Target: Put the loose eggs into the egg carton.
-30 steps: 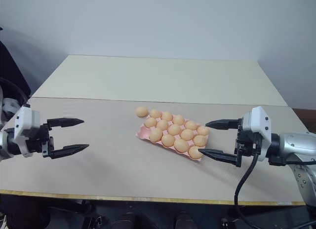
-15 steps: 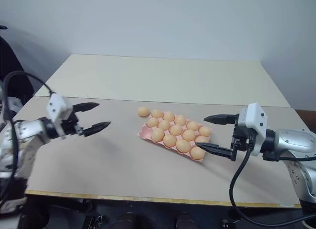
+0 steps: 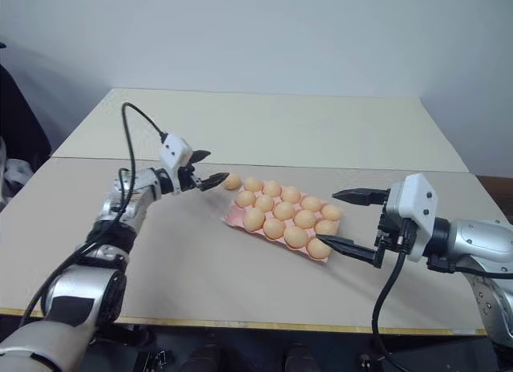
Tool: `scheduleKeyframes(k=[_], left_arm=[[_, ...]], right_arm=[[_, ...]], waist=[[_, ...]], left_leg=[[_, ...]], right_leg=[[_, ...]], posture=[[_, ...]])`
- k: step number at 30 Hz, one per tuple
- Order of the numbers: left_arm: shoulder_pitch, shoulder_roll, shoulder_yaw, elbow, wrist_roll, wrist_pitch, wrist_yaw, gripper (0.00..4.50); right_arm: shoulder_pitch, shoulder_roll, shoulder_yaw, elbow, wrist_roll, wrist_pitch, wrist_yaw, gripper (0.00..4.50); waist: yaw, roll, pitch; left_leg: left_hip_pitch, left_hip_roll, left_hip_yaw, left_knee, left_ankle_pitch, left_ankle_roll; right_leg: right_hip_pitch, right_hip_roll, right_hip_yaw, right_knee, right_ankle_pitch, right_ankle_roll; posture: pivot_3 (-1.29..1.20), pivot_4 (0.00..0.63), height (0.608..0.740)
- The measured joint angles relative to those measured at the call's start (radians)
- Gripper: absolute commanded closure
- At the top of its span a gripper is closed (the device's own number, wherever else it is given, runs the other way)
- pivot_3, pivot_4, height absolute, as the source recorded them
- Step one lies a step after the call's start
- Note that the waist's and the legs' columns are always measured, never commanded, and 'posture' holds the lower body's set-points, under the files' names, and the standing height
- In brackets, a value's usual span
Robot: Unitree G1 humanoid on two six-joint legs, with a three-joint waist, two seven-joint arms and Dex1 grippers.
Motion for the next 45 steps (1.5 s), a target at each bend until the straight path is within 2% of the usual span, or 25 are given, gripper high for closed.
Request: scheduleKeyframes(k=[4, 9, 23, 26, 31, 33, 45], left_arm=[[-0.063, -0.040, -0.007, 0.149, 0.055, -0.049, 0.074, 0.02], [-0.101, -0.058, -0.005, 0.238, 0.094, -0.063, 0.130, 0.02], [-0.121, -0.125, 0.011, 0.314, 0.146, -0.020, 0.253, 0.02], [-0.121, -0.126, 0.012, 0.323, 0.154, -0.002, 0.258, 0.62], [-0.122, -0.133, 0.011, 0.340, 0.181, 0.015, 0.288, 2.30], [-0.126, -0.137, 0.012, 0.340, 0.188, 0.020, 0.295, 2.66], [-0.124, -0.103, 0.023, 0.340, 0.195, 0.020, 0.264, 2.74]], right_arm=[[0.024, 0.000, -0.018, -0.028, 0.006, 0.009, -0.026, 0.00], [0.064, 0.000, -0.054, -0.064, 0.021, 0.020, -0.044, 0.00], [0.100, 0.000, -0.086, -0.106, 0.047, 0.030, -0.080, 0.00], [0.105, 0.000, -0.087, -0.114, 0.054, 0.034, -0.082, 0.00], [0.114, 0.000, -0.092, -0.140, 0.059, 0.041, -0.099, 0.00], [0.128, 0.000, -0.098, -0.154, 0.060, 0.044, -0.106, 0.00], [0.156, 0.000, -0.129, -0.184, 0.071, 0.063, -0.121, 0.00]], waist=[[-0.003, 0.000, 0.000], [-0.001, 0.000, 0.000], [0.000, 0.000, 0.000], [0.000, 0.000, 0.000], [0.001, 0.000, 0.000], [0.001, 0.000, 0.000], [-0.002, -0.001, 0.000]], left_leg=[[0.000, 0.000, 0.000, 0.000, 0.000, 0.000], [0.000, 0.000, 0.000, 0.000, 0.000, 0.000], [0.000, -0.001, 0.000, 0.000, 0.000, 0.000], [0.000, -0.001, 0.000, 0.000, 0.000, 0.000], [0.000, -0.001, -0.001, 0.000, 0.000, -0.001], [0.000, -0.001, -0.001, 0.000, 0.000, -0.001], [0.001, -0.001, -0.001, 0.000, 0.001, -0.001]], right_leg=[[0.000, 0.000, 0.000, 0.000, 0.000, 0.000], [0.000, 0.000, 0.000, 0.000, 0.000, 0.001], [0.000, -0.001, 0.000, 0.001, 0.000, 0.001], [0.000, -0.001, 0.000, 0.001, 0.000, 0.001], [0.000, -0.001, 0.000, 0.001, 0.000, 0.001], [0.000, -0.001, 0.000, 0.001, 0.000, 0.001], [0.001, -0.001, 0.000, 0.001, 0.000, 0.001]], posture=[[0.00, 0.150, 0.740], [0.00, 0.150, 0.740], [0.00, 0.150, 0.740], [0.00, 0.150, 0.740], [0.00, 0.150, 0.740], [0.00, 0.150, 0.740], [0.00, 0.150, 0.740]])
